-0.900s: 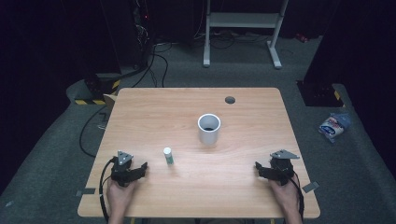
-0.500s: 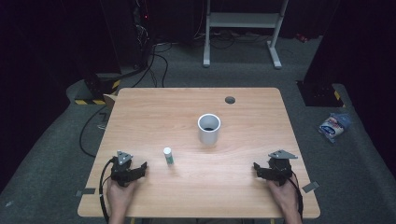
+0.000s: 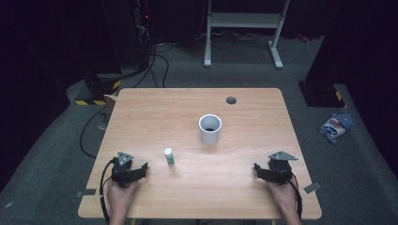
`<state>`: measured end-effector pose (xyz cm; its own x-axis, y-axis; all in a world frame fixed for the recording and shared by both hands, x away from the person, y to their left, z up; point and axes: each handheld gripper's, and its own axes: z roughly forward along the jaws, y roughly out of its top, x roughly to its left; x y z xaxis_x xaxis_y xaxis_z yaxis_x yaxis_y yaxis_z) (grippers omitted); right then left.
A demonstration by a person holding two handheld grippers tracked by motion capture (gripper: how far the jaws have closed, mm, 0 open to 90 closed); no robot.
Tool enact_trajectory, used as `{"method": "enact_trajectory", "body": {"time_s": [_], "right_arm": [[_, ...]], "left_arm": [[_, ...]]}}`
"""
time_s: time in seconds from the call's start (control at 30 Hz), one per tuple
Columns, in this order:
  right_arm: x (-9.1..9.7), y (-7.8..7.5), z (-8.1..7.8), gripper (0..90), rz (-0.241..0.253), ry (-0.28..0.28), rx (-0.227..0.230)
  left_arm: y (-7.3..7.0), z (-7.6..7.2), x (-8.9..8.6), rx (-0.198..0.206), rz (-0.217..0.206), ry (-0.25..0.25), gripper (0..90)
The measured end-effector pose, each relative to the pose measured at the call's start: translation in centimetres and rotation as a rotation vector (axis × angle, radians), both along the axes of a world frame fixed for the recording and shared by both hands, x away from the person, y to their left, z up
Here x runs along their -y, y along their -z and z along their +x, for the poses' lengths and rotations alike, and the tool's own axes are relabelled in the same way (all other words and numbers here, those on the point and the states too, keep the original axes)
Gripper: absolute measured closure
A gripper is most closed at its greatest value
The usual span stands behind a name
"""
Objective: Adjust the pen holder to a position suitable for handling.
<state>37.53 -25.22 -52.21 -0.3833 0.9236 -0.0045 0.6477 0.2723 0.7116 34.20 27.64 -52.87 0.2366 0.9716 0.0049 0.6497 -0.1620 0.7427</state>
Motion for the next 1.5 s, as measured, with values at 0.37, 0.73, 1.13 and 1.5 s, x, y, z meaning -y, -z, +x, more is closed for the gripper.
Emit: {"method": "enact_trajectory", "body": {"time_s": [0.37,0.73,1.13,1.5], "right_arm": [[-2.3,-0.9,0.6,39.8,0.073,-0.063,0.035],[-4.9,-3.1,2.6,43.5,0.14,-0.144,0.069],[-7.7,-5.4,6.1,42.5,0.188,-0.176,0.092],[-9.6,-7.1,8.1,43.5,0.222,-0.192,0.102]], "left_arm": [[0.0,0.0,0.0,0.0,-0.002,-0.001,25.4],[0.0,0.0,0.0,0.0,-0.002,-0.001,25.4],[0.0,0.0,0.0,0.002,-0.002,-0.001,25.4],[0.0,0.1,0.0,0.003,-0.003,0.003,25.4]]}}
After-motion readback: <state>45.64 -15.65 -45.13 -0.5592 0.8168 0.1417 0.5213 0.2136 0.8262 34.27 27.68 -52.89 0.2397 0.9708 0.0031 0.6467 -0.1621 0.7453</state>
